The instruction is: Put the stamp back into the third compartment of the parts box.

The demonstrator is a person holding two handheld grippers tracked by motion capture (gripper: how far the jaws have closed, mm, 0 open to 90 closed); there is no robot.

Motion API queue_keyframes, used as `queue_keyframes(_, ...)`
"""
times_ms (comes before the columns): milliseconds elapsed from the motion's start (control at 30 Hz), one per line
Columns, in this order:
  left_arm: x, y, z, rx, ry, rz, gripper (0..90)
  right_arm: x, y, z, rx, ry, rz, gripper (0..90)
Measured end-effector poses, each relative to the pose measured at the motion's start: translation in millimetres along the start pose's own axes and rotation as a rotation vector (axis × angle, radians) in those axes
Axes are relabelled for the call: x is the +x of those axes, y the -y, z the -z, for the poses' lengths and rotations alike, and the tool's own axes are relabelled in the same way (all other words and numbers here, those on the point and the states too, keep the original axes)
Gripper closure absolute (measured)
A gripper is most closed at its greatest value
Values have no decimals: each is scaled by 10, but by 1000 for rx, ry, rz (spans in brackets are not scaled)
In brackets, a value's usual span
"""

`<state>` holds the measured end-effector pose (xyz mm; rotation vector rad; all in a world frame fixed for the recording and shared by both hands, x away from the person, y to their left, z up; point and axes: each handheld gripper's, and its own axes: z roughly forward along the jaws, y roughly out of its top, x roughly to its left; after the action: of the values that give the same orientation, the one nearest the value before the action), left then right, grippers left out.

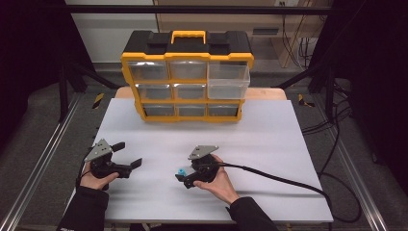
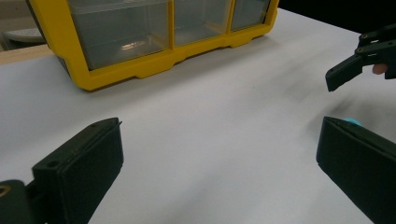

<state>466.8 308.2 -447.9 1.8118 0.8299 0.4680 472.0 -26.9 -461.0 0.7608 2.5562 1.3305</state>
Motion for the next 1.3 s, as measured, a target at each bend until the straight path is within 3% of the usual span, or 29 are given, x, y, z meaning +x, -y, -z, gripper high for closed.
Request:
queue_keyframes(133, -2, 2, -4, 2, 1, 1, 2, -17, 13, -30, 14, 2, -2, 213)
queue_keyframes(467, -4, 2, -7, 2, 1, 1, 4, -32, 34, -69, 45, -48, -7, 446)
queue_keyframes(967, -5, 2, -7, 1, 2, -1, 6, -38, 60, -105, 71, -70, -8, 638)
queue_keyframes(1300, -6, 1, -6, 0, 1, -3, 7, -43, 54, -95, 68, -74, -1, 719)
